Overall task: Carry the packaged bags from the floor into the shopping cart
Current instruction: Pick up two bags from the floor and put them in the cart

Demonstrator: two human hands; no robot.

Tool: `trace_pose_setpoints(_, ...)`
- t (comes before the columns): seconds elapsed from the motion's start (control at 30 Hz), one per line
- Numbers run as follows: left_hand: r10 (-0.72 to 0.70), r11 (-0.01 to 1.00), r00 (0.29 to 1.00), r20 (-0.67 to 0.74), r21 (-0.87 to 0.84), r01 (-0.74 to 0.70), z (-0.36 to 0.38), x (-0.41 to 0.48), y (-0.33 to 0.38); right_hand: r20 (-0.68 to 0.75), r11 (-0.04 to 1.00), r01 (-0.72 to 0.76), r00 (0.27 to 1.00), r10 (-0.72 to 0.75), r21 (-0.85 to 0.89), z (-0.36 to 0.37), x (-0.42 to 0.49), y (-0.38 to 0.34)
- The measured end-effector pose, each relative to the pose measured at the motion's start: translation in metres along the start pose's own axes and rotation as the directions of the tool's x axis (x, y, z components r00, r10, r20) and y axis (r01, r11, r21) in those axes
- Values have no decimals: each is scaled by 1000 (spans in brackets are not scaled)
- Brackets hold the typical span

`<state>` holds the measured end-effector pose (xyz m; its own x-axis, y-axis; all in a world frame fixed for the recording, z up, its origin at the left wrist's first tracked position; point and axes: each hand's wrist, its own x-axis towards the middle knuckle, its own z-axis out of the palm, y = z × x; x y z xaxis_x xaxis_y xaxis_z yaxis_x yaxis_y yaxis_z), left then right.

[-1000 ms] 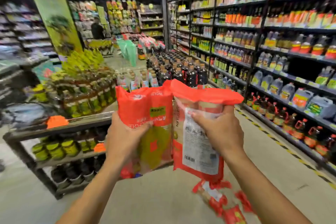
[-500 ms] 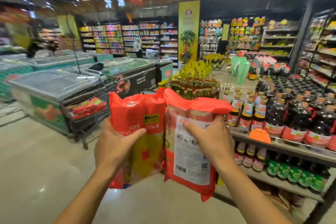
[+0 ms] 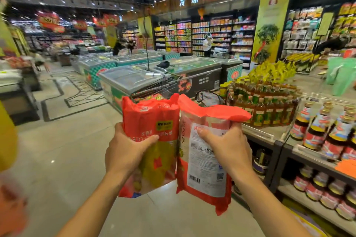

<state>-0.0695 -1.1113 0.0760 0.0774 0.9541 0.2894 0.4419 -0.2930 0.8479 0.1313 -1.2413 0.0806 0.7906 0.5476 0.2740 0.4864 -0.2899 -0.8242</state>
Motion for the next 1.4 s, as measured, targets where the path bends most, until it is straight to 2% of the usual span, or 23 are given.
trace_pose_setpoints(0.3,-20,1000,999,-26,-8,20,19,54,-20,28,998,52,998,-51,-23,51,52,-8)
trace_pose_setpoints(0.57,-41,999,999,-17,-32,40,45,166,-54,46,993,61,997,-57,-100,143,134,-35)
trace_pose_setpoints(1.0,-61,998,998,-36,27,62,86,314,-82,94,995,64,994,-57,-76,259,252,-59)
trace_pose_setpoints(1.4,-115,989,989,-95,82,123,187,479,-84,187,996,87,979,-86,4,365,441,-53)
